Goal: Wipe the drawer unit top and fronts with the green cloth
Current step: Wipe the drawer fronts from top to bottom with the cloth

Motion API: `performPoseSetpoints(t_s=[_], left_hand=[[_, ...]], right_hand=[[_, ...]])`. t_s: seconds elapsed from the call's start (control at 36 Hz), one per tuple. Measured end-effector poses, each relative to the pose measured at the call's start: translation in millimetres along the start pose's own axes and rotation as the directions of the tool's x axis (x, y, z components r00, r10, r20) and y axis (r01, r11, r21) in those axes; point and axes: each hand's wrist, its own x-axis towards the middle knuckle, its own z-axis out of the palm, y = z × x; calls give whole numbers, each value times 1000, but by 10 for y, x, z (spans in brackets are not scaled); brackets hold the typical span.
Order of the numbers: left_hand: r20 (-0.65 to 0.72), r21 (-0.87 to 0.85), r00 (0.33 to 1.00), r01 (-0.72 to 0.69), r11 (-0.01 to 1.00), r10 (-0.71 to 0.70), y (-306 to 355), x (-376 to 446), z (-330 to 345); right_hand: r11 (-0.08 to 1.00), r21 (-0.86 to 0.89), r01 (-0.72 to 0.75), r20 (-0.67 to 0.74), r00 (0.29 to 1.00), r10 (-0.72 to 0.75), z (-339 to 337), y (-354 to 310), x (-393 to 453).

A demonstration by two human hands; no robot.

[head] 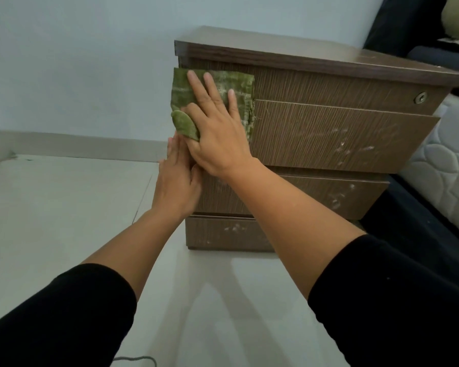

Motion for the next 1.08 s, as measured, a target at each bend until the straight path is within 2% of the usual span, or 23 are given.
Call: performPoseSetpoints(t_s=[0.14, 0.22, 0.53, 0.69, 1.08], left_hand=[[-11, 54, 1000, 27, 998, -27, -3, -6, 55], [-21, 95, 1000, 16, 995, -14, -17, -15, 103], [-45, 133, 997, 70, 989, -65, 32, -73, 207], [-75, 179, 995, 74, 981, -61, 109, -108, 288], [20, 258, 1000, 5, 966, -11, 350, -215, 641]], right_hand=[[994, -105, 42, -11, 999, -43, 65, 115, 26], [993, -104, 46, -77, 996, -54, 51, 141, 55], [985, -122, 125, -93, 986, -136, 59, 238, -28], [977, -171, 124, -164, 975, -153, 13, 462, -191], [979, -200, 32, -154, 986, -64, -131, 1114, -883]])
